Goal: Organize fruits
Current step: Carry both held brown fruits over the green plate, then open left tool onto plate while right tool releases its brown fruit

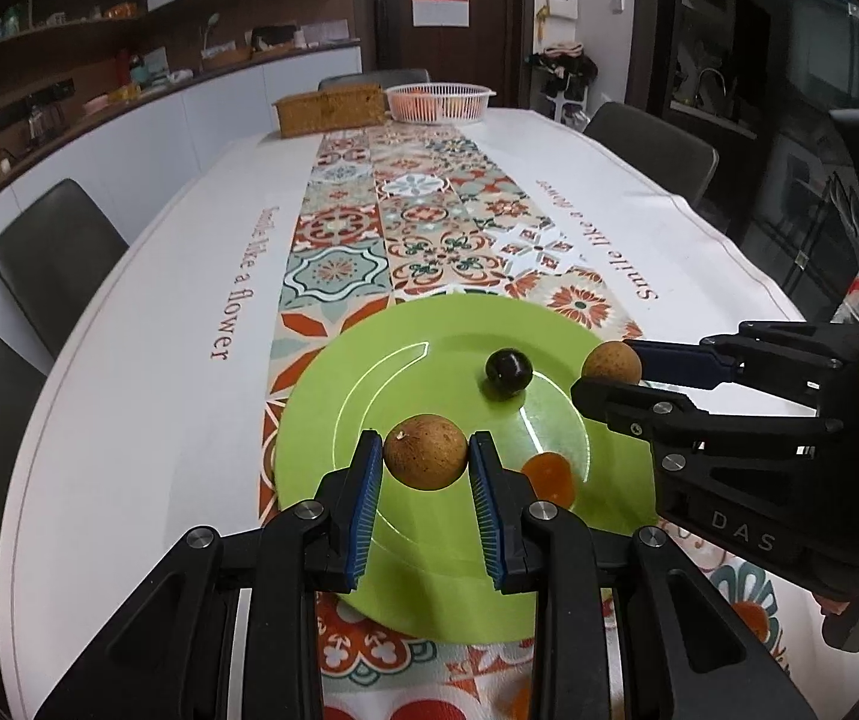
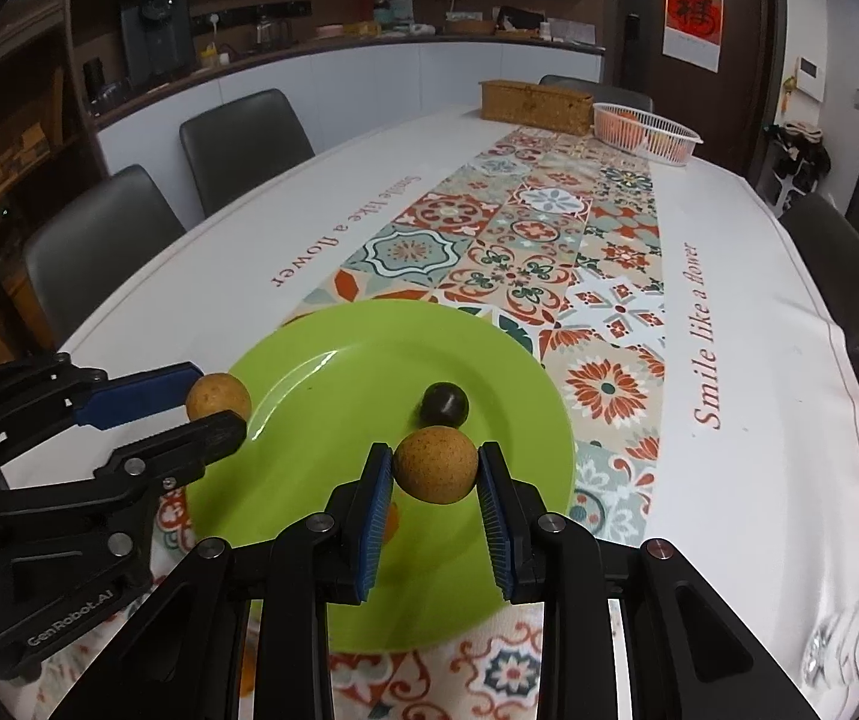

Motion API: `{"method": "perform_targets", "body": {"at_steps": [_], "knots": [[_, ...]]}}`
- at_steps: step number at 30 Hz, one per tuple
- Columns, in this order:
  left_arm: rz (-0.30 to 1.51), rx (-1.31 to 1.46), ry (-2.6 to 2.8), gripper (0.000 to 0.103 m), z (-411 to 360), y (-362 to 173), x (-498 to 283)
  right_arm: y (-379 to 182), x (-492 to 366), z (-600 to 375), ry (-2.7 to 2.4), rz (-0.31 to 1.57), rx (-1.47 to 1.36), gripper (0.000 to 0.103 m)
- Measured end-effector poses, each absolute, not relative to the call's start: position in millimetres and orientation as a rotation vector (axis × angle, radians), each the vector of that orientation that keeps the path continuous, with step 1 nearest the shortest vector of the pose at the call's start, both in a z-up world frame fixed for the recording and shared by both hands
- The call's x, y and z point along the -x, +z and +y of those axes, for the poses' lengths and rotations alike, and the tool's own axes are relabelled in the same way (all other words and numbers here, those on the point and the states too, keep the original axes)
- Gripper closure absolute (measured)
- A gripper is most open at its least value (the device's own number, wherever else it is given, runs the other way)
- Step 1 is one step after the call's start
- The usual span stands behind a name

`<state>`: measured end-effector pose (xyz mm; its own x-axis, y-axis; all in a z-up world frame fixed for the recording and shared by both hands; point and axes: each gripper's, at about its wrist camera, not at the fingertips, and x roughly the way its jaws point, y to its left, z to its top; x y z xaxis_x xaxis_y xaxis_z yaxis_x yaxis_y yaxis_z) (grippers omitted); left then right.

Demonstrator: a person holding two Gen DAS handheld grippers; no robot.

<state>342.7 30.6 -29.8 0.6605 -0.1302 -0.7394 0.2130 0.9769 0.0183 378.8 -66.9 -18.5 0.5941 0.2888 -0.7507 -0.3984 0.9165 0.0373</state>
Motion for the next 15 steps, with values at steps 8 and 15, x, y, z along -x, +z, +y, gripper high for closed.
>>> {"method": "perform_targets", "body": {"at_steps": [8, 15], "knots": [[0.85, -0.102, -0.201, 0.073, 29.6, -38.5, -352.0, -28.5, -389.4, -65.8, 0.414, 0.87, 0.13, 0.073], [0.839, -0.114, -0.181, 0.069, 31.0, -34.6, -347.9, -25.8, -386.7, -68.6, 0.399, 0.862, 0.128, 0.07]]}}
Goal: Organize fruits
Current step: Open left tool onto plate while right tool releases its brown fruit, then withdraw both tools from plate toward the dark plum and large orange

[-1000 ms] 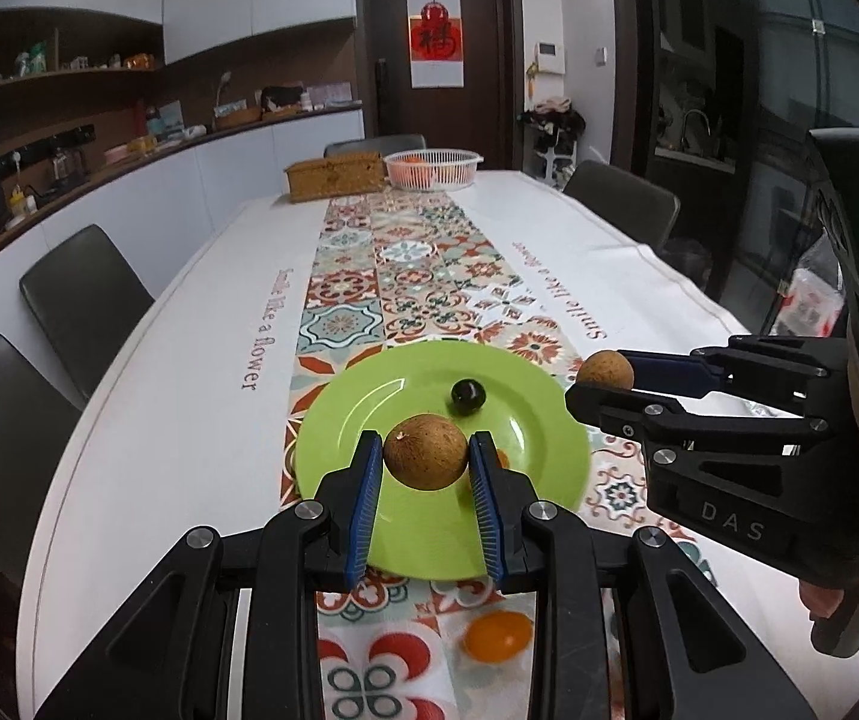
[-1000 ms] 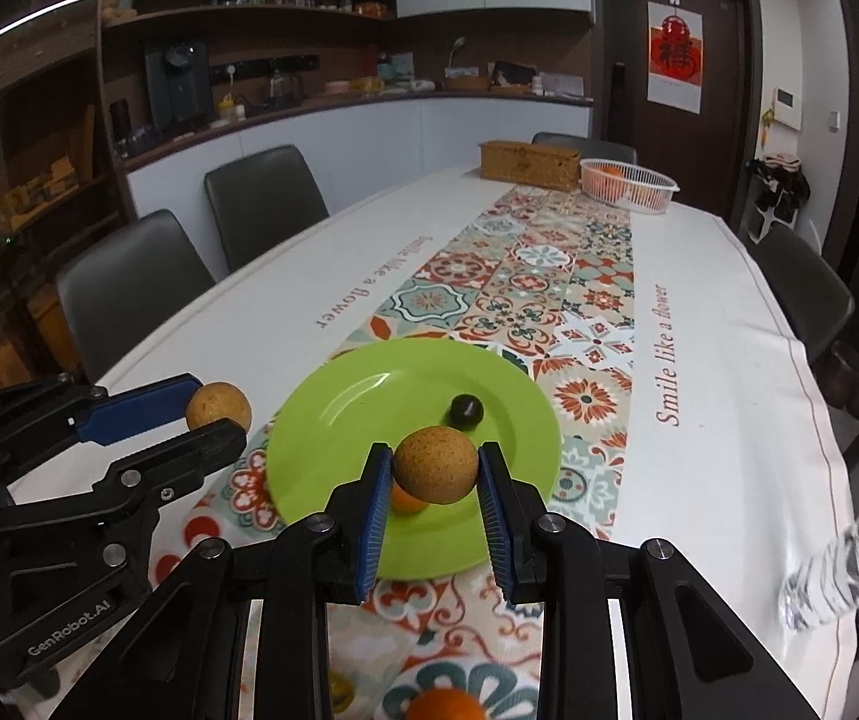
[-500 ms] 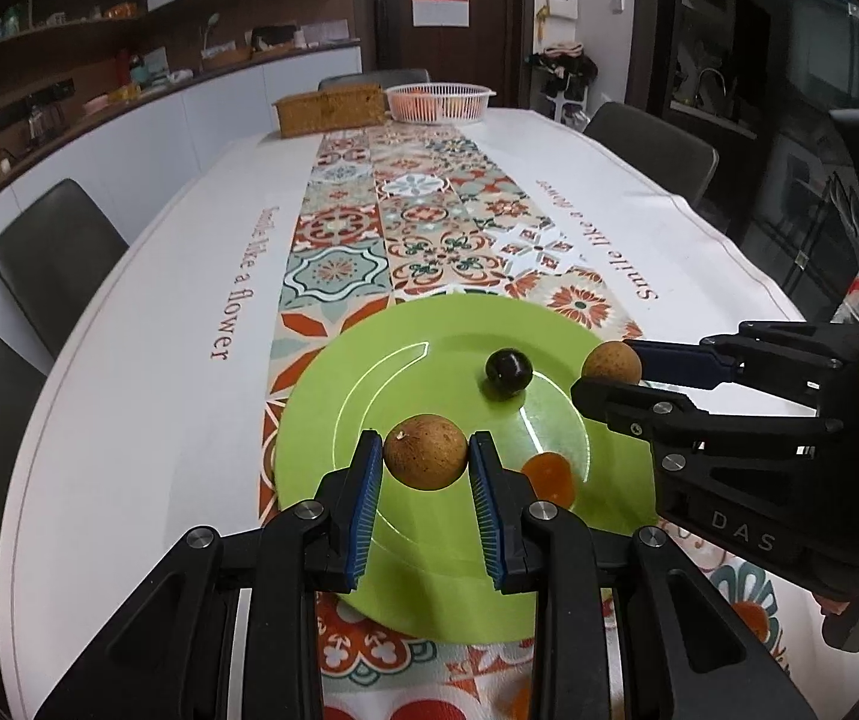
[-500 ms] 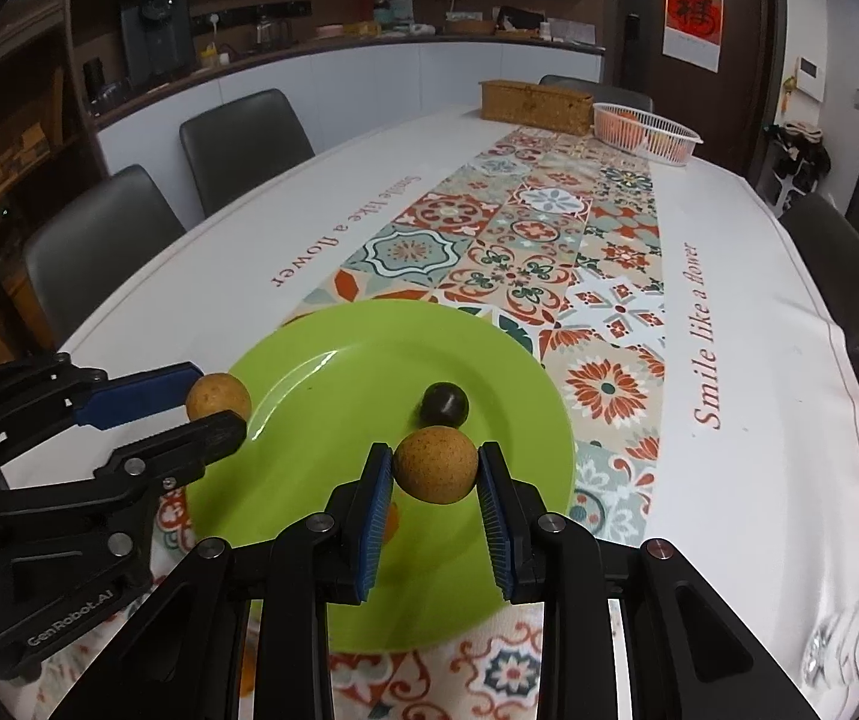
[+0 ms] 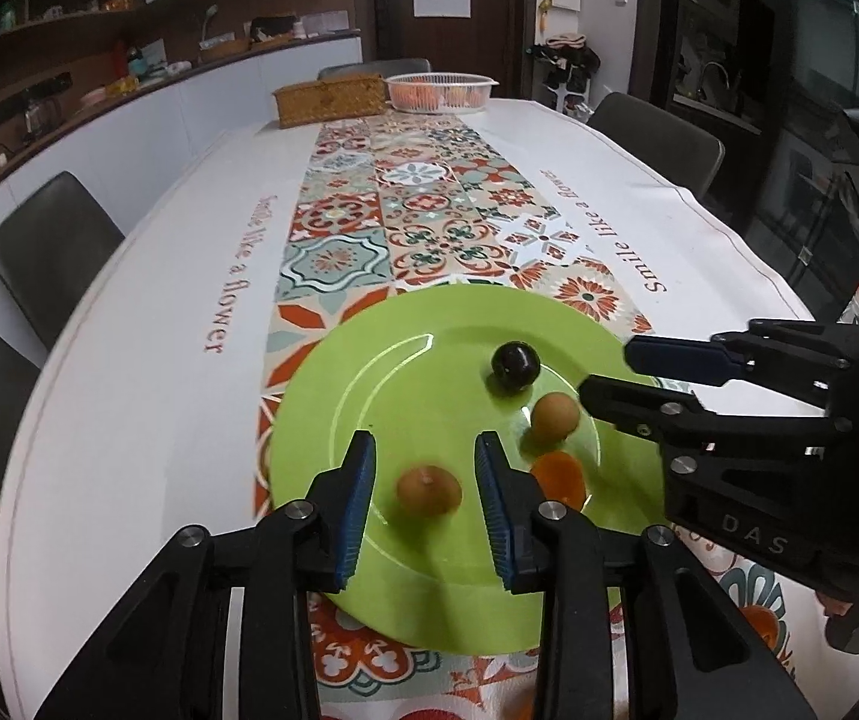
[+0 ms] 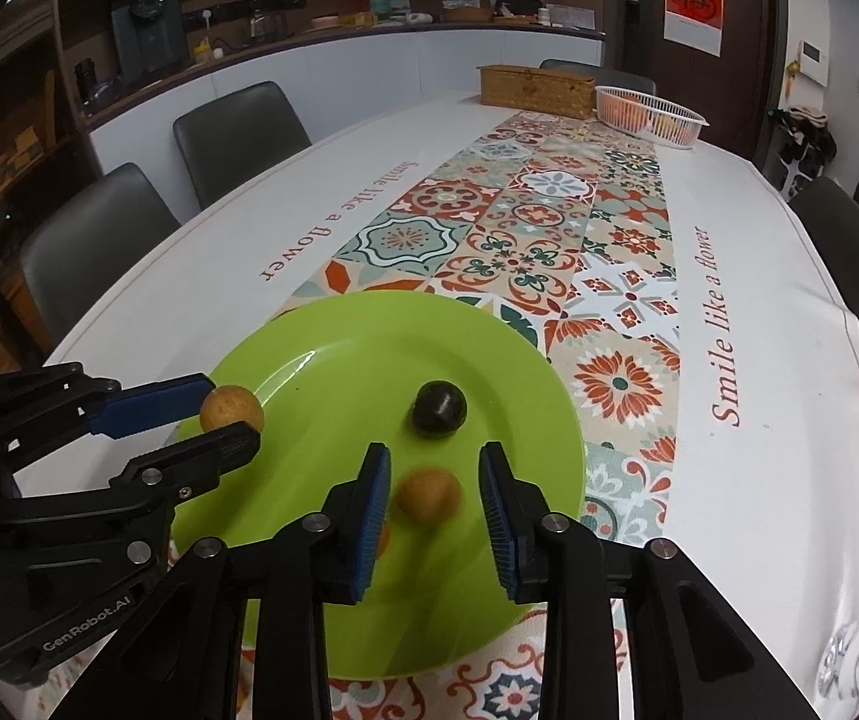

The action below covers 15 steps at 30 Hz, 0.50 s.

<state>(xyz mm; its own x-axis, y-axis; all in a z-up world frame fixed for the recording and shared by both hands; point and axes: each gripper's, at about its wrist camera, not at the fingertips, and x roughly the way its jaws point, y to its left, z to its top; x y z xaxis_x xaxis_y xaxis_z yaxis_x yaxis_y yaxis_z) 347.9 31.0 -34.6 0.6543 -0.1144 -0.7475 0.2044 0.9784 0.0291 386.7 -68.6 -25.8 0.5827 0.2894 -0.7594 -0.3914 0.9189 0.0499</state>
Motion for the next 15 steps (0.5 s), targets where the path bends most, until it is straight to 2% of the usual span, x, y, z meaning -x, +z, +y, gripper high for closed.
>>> {"method": "perform_targets", "body": {"at_steps": [6, 12, 15], "knots": [[0.801, -0.148, -0.163, 0.067, 32.1, -17.5, -327.2, -12.7, -368.1, -72.2, 0.393, 0.827, 0.135, 0.07], [0.724, -0.171, -0.152, 0.054, 32.6, 11.4, -291.1, 12.5, -335.9, -79.6, 0.399, 0.769, 0.124, 0.069], [0.692, -0.156, -0.156, 0.046, 33.9, 25.5, -271.0, 25.9, -317.0, -83.8, 0.398, 0.735, 0.117, 0.062]]}}
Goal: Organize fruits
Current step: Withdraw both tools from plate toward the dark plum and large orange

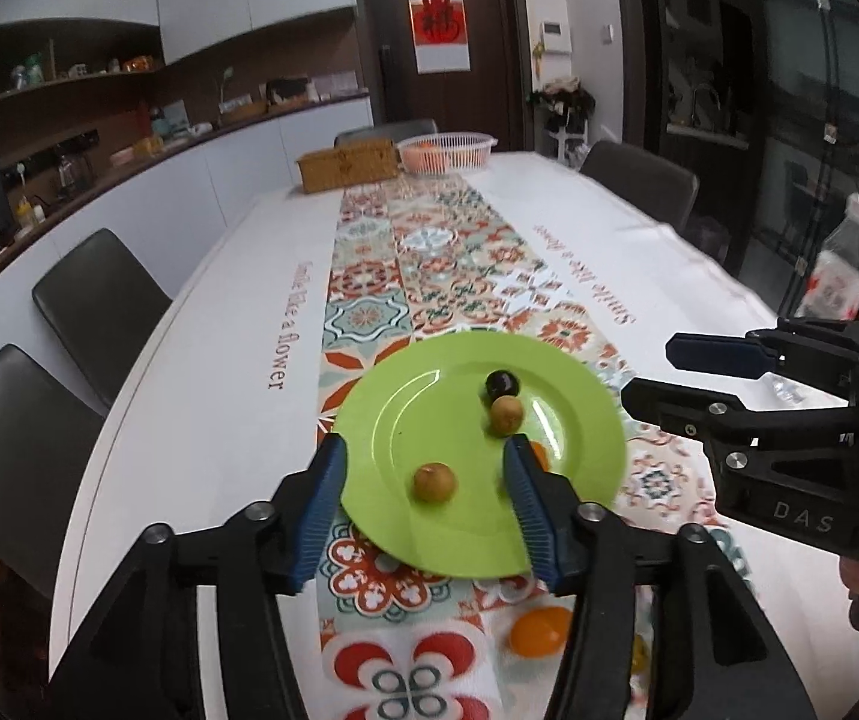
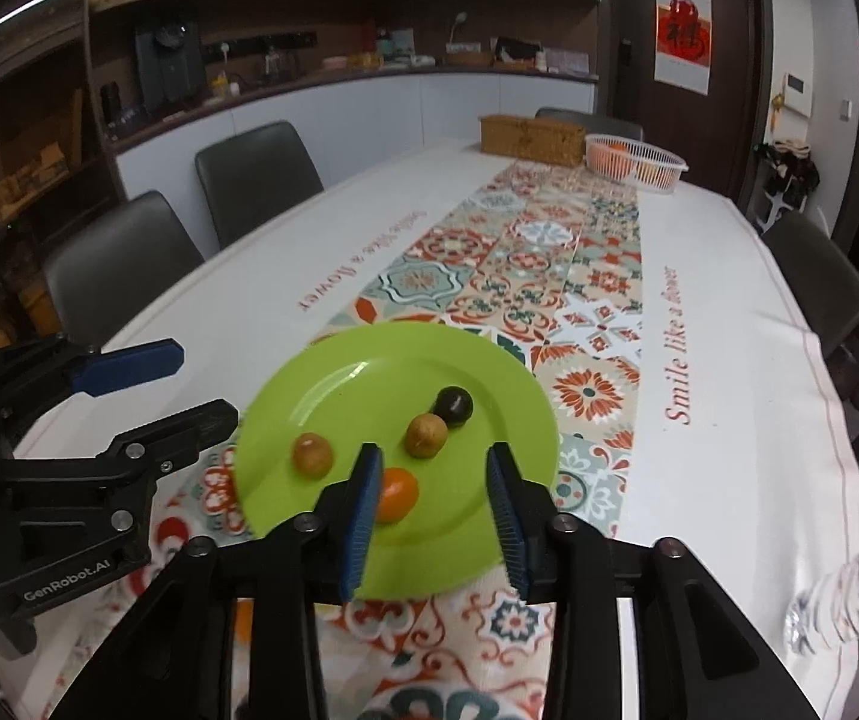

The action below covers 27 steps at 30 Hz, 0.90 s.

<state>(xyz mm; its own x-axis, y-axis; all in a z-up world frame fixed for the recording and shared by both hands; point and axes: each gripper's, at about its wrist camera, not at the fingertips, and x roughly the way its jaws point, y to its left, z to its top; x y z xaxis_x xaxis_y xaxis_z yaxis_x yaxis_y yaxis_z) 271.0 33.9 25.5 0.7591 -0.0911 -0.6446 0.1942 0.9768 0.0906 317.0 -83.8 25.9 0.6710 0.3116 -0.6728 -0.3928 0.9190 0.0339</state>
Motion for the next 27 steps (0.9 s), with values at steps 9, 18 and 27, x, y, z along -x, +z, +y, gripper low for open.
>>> {"method": "perform_targets", "body": {"at_steps": [9, 18, 27], "knots": [[0.622, -0.163, -0.171, 0.031, 26.2, 51.6, -213.4, 60.7, -253.3, -96.4, 0.37, 0.632, 0.098, 0.052], [0.565, -0.171, -0.165, 0.019, 24.7, 60.2, -155.8, 72.4, -194.3, -102.6, 0.336, 0.561, 0.119, 0.038], [0.544, -0.159, -0.181, 0.018, 27.6, 57.3, -123.7, 66.2, -146.6, -101.9, 0.304, 0.518, 0.157, 0.035]]}}
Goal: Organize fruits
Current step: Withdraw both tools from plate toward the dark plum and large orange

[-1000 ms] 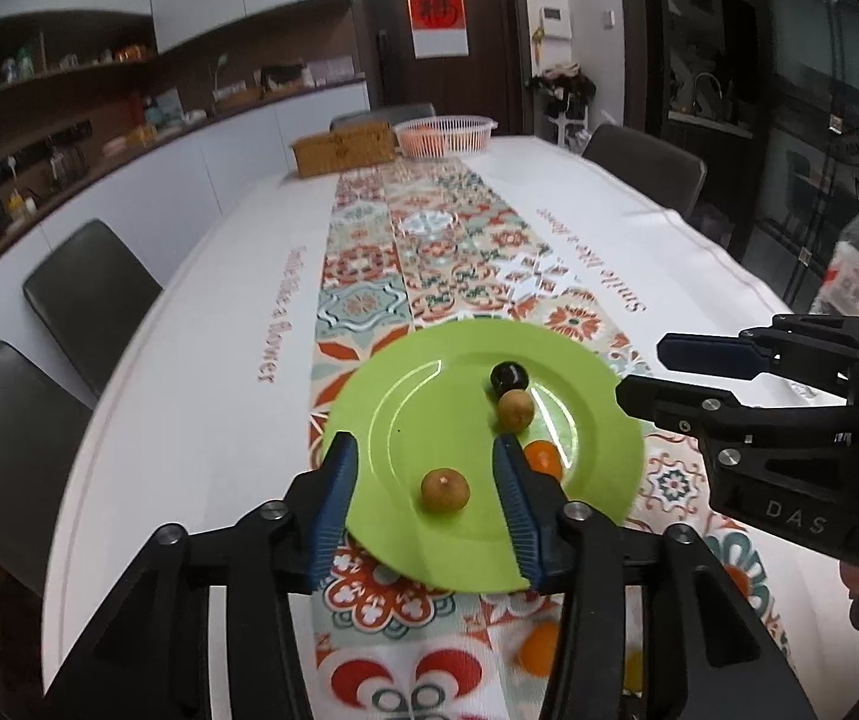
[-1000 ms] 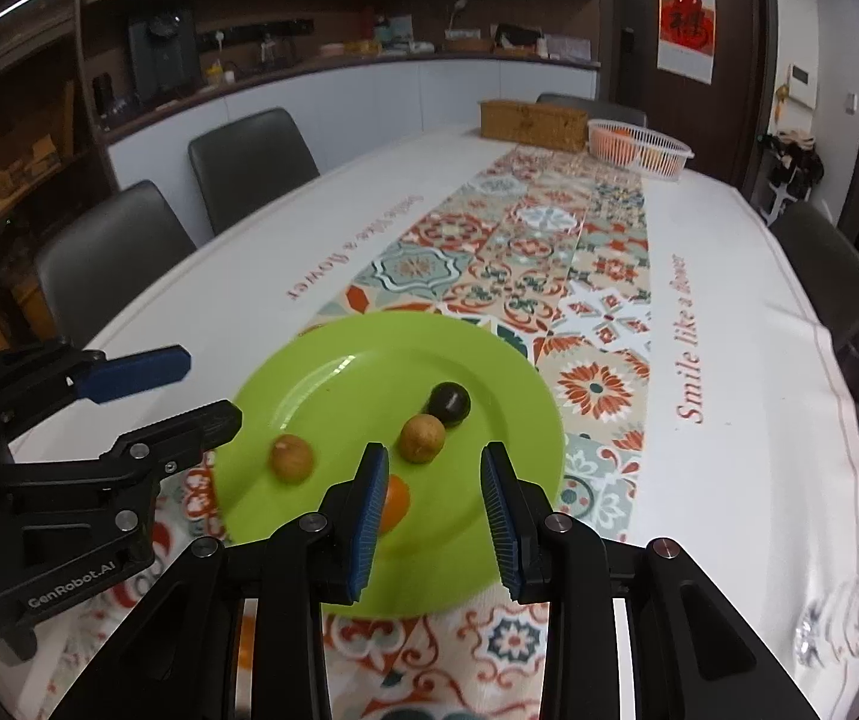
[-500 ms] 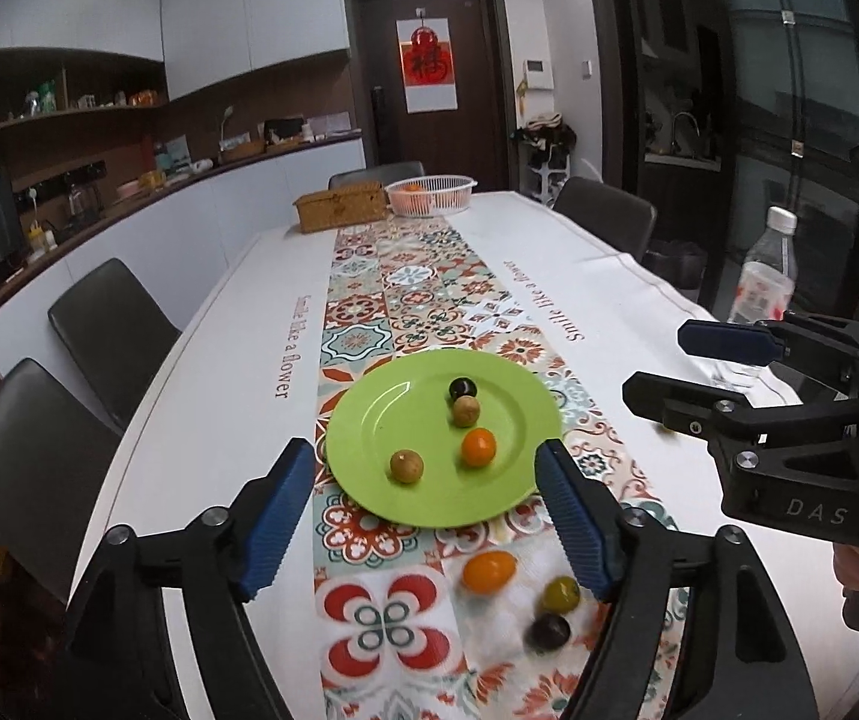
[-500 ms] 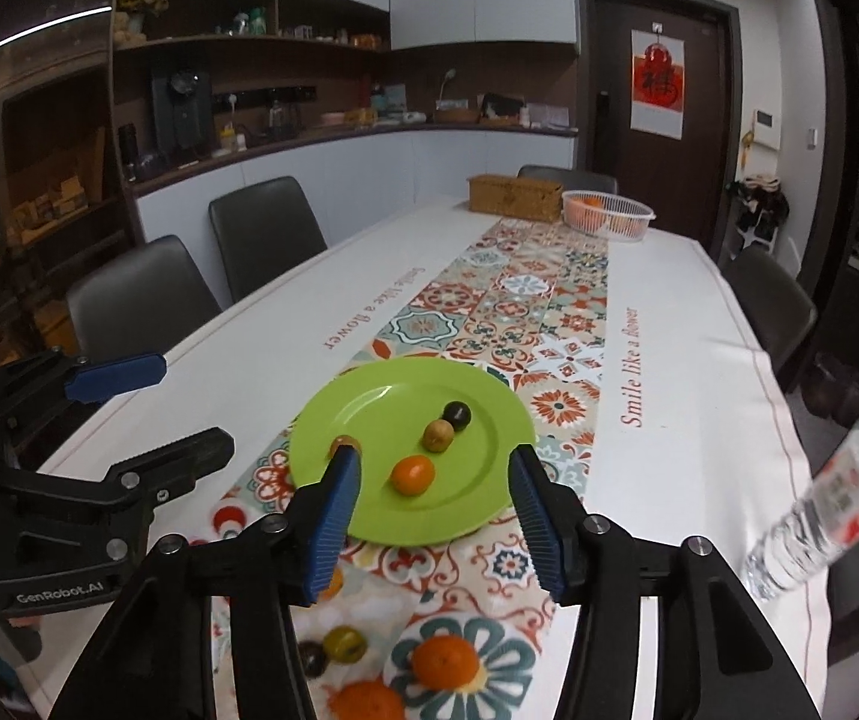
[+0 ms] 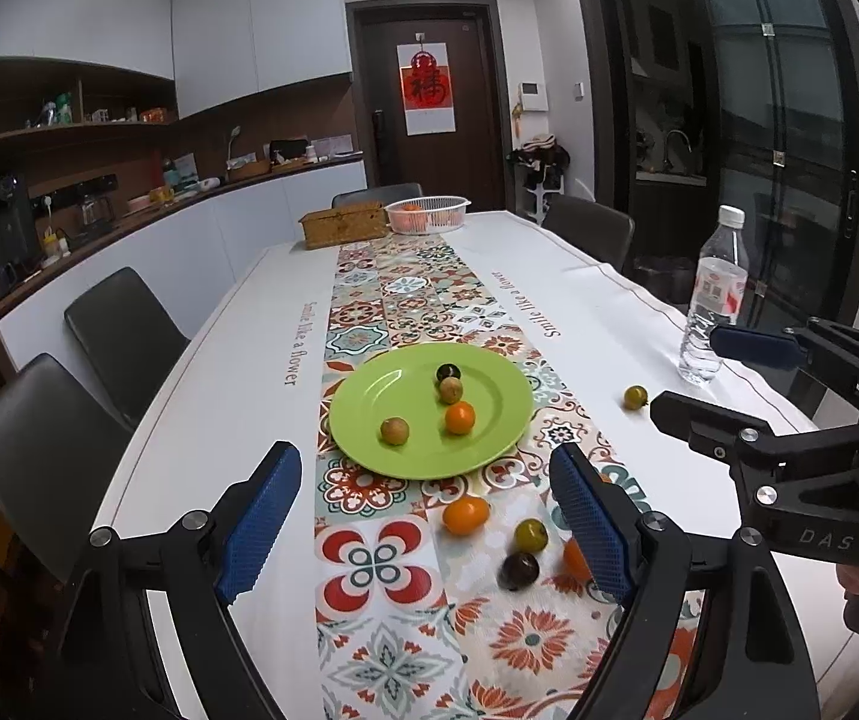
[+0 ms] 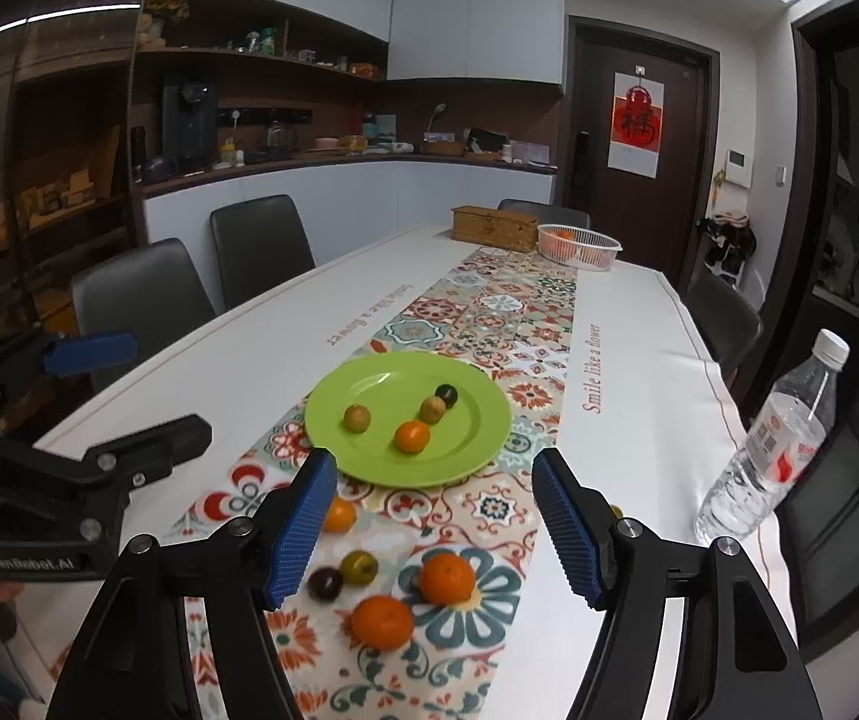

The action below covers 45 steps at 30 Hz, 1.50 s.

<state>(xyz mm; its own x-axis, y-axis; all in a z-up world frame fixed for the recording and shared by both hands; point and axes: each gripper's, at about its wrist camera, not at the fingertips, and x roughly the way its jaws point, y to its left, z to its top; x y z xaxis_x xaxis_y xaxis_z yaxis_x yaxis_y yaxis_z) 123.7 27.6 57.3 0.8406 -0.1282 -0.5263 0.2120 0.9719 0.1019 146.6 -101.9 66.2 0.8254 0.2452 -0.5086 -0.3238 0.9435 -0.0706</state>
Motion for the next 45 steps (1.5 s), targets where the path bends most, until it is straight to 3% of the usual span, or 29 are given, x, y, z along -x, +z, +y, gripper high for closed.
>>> {"method": "perform_targets", "body": {"at_steps": [12, 27, 45], "knots": [[0.499, -0.231, -0.252, 0.018, 20.5, 39.1, -99.6, 55.3, -110.2, -94.1, 0.3, 0.483, 0.223, 0.035], [0.547, -0.326, -0.416, 0.021, 14.9, -11.4, -105.0, 6.2, -120.2, -91.7, 0.315, 0.671, 0.241, 0.035], [0.668, -0.426, -0.58, 0.037, 2.3, -64.6, -139.0, -48.4, -150.2, -82.4, 0.355, 0.833, 0.259, 0.037]]}}
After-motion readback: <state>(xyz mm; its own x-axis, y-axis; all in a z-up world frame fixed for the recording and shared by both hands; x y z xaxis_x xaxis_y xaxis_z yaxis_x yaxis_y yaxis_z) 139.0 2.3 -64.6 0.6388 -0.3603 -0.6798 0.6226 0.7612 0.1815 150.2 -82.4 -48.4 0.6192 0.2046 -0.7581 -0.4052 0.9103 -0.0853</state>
